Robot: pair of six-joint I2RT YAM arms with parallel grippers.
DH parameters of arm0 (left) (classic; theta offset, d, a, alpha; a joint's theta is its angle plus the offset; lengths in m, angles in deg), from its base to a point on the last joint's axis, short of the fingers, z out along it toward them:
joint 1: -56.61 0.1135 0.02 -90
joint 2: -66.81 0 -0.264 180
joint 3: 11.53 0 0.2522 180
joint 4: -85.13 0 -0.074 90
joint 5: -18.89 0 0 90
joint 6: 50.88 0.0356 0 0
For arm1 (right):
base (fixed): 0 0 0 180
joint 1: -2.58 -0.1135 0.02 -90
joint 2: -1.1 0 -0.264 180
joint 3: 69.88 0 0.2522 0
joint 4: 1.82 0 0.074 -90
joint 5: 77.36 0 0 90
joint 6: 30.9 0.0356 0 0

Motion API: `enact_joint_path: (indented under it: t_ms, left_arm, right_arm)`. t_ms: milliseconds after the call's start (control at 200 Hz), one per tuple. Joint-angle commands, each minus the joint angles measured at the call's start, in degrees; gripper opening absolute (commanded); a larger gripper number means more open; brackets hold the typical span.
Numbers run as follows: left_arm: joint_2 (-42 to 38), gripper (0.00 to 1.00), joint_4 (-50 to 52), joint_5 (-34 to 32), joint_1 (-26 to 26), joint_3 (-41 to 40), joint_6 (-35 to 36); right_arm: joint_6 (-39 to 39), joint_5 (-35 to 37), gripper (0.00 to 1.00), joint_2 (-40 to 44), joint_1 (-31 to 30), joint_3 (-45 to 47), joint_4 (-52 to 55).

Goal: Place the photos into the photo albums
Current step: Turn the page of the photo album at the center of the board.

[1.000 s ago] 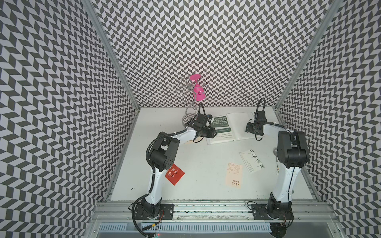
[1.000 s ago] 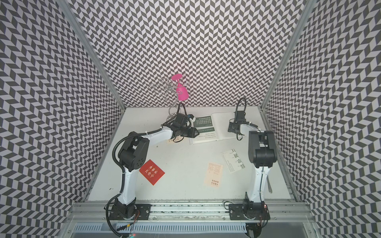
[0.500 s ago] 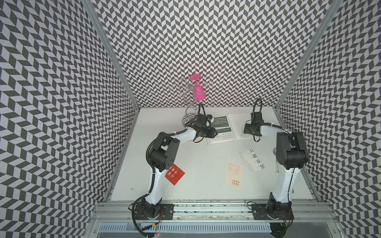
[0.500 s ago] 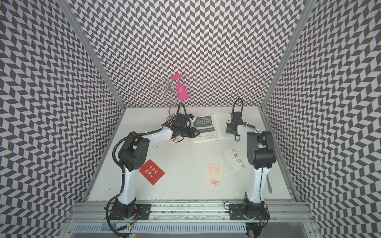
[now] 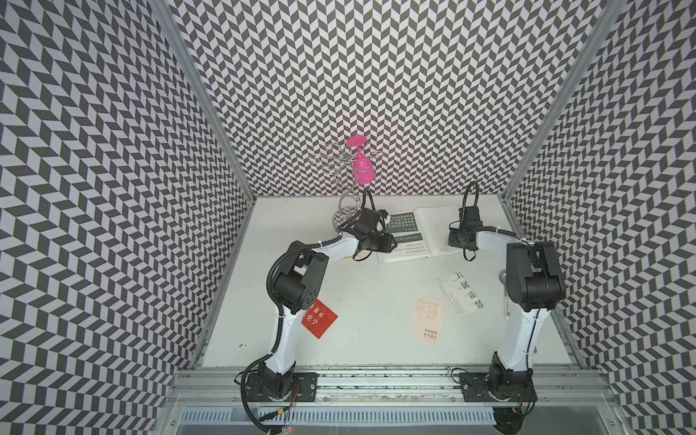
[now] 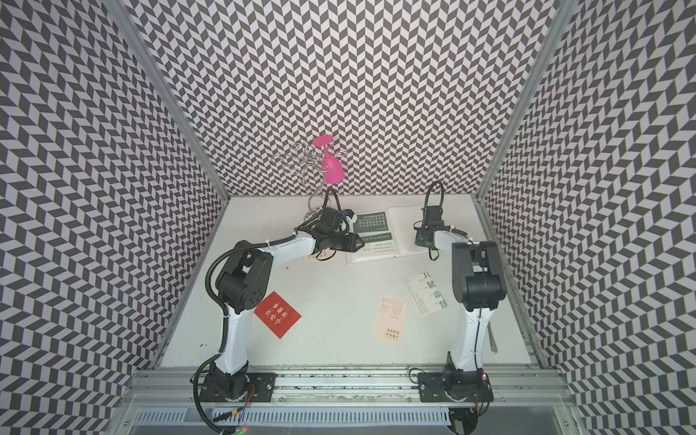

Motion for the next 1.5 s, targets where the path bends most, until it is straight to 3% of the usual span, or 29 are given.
enact_joint_path:
  t_ms: [0,110,190,491,716,836,1051,1172,1357,1497]
  left_arm:
    - [-2.01,0.43,-1.35,0.28,0.32,-0.71,-0.12]
    - [-2.07,0.43,-1.41,0.37,0.38,-0.68,-0.07]
    - [-2.21,0.43,-1.41,0.40,0.48,-0.70,-0.18]
    - [-4.17,0.42,-1.67,-0.03,1.18,-0.94,-0.29]
    - [-6.65,0.42,-1.89,-0.92,1.34,-0.94,0.62]
    - [-8.22,0.42,-1.98,-2.13,1.45,-1.11,1.49]
    - [-10.54,0.42,-2.23,-4.44,1.43,-1.58,2.86]
    - [-11.44,0.42,-2.63,-4.88,1.44,-2.02,3.12]
    - [-12.01,0.42,-2.58,-4.93,1.44,-1.94,3.13]
    - [-12.40,0.42,-2.57,-5.37,1.44,-2.02,3.32]
  right_arm:
    - [-0.30,1.05,0.29,1.88,-0.35,1.14,0.97]
    - [-0.67,0.92,0.06,3.51,-0.51,0.58,0.79]
    - [-0.65,0.50,0.00,4.88,-0.88,-0.29,1.24]
    - [1.00,-8.81,0.00,11.54,-4.97,0.37,2.72]
    - [4.08,-21.10,0.01,13.94,-9.78,5.55,-0.39]
    - [5.86,-28.24,0.05,12.70,-11.92,7.00,-2.83]
    - [6.67,-31.91,0.14,8.52,-14.82,6.72,-5.04]
    - [6.82,-32.11,0.24,7.13,-15.35,6.36,-5.59]
    - [7.50,-32.64,0.48,6.97,-16.39,5.15,-5.62]
    - [7.49,-32.20,0.56,6.34,-17.65,3.32,-5.01]
